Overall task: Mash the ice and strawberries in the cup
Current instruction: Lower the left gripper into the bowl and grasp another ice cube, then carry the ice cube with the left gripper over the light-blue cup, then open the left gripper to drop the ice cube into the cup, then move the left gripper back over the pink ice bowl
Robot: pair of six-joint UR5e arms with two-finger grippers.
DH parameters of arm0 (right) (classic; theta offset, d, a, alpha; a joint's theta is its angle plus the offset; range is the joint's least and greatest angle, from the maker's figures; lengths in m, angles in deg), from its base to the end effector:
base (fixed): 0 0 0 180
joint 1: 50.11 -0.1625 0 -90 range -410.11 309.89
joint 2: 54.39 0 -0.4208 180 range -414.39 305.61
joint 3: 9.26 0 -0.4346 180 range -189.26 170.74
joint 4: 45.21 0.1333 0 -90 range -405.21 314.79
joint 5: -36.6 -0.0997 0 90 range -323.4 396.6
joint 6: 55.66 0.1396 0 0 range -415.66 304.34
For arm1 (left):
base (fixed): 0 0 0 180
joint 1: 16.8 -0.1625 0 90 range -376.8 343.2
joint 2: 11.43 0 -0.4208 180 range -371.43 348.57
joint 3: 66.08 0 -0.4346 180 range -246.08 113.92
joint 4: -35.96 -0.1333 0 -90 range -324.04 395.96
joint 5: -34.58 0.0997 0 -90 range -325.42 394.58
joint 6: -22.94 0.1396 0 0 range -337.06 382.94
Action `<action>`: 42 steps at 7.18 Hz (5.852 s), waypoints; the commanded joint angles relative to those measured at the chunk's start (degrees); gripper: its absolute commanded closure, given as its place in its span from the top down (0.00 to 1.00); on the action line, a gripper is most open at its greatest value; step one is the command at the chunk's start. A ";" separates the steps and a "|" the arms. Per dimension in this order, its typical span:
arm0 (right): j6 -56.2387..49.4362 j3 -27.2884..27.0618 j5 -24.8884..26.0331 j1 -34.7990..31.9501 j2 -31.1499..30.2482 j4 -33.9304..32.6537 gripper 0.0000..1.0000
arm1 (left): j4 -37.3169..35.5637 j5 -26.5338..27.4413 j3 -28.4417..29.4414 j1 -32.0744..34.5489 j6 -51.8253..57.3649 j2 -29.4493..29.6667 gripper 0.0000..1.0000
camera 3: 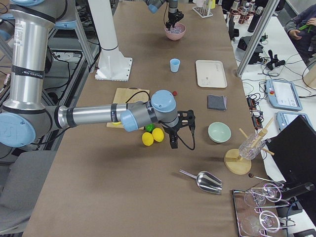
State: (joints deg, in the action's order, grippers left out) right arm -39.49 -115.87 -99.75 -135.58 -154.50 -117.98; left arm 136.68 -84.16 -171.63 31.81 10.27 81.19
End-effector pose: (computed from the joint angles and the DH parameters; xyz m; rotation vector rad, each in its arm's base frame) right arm -0.0064 -0.4890 0.5757 0.2413 -0.8534 0.0222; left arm 0.3329 -0.4778 0.5063 0.2199 0.6718 0.6070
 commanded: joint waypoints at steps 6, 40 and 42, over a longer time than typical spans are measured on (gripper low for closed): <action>0.09 -0.09 -0.05 -0.05 0.01 0.00 1.00 | -0.08 -1.75 -1.14 0.52 -0.07 0.11 0.15; 0.27 0.00 -0.05 0.30 0.18 0.00 1.00 | -5.04 -0.53 -0.74 4.92 -2.22 9.34 0.98; 0.27 0.00 -0.05 0.48 0.18 0.00 1.00 | -4.39 -0.27 1.48 5.01 9.17 8.47 0.98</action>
State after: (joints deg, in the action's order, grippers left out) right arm -39.22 -115.87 -99.80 -135.21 -154.32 -117.98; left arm 131.69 -84.58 -171.59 36.63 11.73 90.36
